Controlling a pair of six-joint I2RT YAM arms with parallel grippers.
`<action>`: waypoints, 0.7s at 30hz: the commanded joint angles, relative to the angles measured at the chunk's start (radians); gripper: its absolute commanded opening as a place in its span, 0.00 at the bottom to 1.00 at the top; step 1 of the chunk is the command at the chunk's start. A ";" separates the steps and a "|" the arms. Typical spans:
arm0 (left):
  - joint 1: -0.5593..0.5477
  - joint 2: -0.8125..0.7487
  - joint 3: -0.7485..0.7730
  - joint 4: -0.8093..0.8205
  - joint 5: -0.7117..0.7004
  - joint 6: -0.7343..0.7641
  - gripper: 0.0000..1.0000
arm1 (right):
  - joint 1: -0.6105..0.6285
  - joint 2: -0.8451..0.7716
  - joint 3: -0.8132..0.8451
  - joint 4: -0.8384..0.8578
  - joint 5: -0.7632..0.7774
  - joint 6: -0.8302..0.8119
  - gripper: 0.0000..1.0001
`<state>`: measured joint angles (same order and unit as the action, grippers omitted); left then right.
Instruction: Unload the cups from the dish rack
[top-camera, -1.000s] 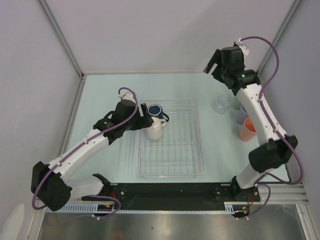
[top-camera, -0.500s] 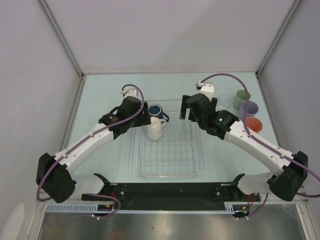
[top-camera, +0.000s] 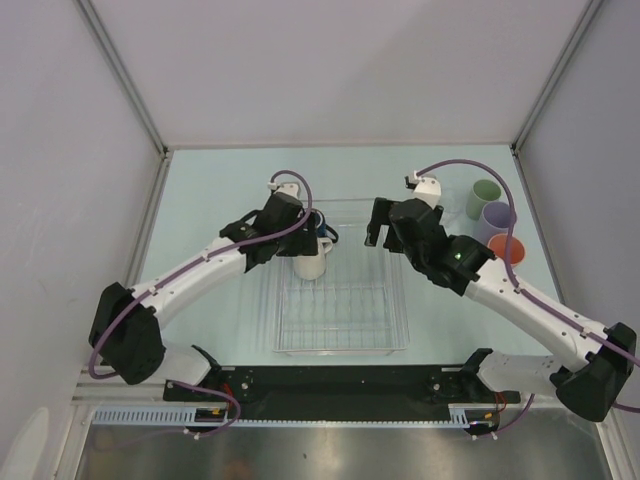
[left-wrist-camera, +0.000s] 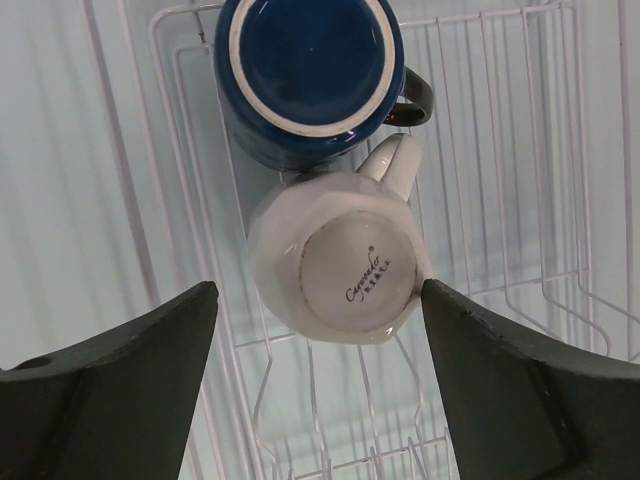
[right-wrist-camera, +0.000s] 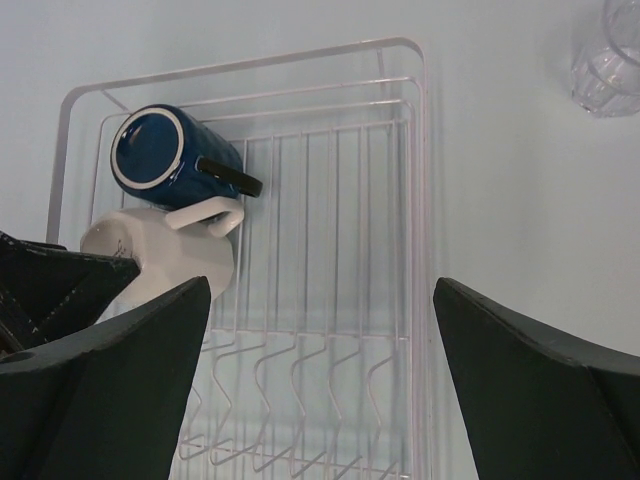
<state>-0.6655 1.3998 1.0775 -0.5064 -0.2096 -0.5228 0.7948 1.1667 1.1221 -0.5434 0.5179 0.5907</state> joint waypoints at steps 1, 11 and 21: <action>-0.013 0.030 0.050 0.046 0.033 0.029 0.88 | 0.004 -0.025 -0.016 0.054 -0.016 0.021 1.00; -0.046 0.123 0.091 0.065 0.055 0.015 0.90 | 0.004 -0.024 -0.033 0.063 -0.035 0.015 1.00; -0.046 0.189 0.084 0.066 0.053 0.003 0.90 | 0.001 -0.044 -0.065 0.066 -0.032 0.021 1.00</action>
<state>-0.7006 1.5658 1.1267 -0.4725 -0.1730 -0.5148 0.7948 1.1561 1.0618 -0.5041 0.4805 0.6022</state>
